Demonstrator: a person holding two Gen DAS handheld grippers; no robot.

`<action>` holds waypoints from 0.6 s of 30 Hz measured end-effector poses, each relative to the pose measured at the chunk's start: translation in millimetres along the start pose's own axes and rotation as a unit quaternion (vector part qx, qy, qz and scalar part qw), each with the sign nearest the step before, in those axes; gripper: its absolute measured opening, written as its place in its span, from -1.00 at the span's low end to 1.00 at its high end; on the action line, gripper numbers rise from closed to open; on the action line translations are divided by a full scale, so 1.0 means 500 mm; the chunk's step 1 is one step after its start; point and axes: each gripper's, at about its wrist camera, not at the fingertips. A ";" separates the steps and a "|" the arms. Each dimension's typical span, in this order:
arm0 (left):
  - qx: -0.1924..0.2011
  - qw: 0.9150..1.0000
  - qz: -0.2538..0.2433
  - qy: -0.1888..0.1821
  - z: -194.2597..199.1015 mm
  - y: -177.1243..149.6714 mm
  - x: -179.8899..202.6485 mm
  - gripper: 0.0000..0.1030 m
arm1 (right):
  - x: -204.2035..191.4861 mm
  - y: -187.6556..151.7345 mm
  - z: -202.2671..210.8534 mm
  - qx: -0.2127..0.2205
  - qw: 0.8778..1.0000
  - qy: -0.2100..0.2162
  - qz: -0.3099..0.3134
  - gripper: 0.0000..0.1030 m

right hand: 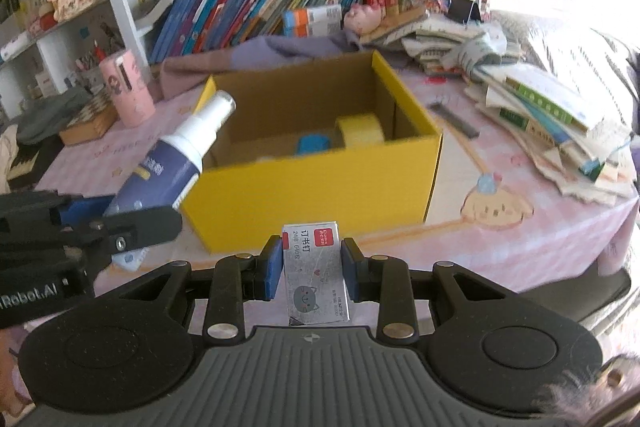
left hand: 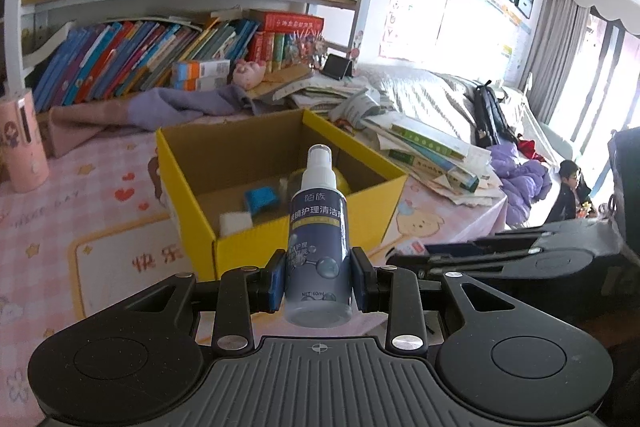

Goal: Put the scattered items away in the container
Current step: 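Lift the spray bottle and card package and carry both over the yellow box, then open the left gripper to drop the spray bottle while the right drops the card package into the box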

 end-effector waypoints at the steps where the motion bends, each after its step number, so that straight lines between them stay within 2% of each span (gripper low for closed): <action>1: 0.002 1.000 -0.001 0.001 -0.007 0.007 0.000 -0.39 | 0.007 0.012 -0.003 0.004 1.000 0.002 0.000 -0.44; 6: 0.021 1.000 0.008 0.015 -0.036 0.050 -0.009 -0.39 | 0.039 0.095 -0.026 0.032 0.999 0.014 0.014 -0.44; 11: 0.033 0.998 0.016 0.044 -0.079 0.098 -0.023 -0.39 | 0.065 0.191 -0.067 0.059 0.997 0.039 0.031 -0.44; 18: 0.017 0.995 0.033 0.097 -0.166 0.133 -0.040 -0.39 | 0.076 0.279 -0.191 0.033 0.994 0.074 0.076 -0.43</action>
Point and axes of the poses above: each gripper's, at about its wrist camera, not at the fingertips, and z roughly against the way its jaws point, x to its right, y to its top, and after that the axes turned 1 degree about -z, right-handed
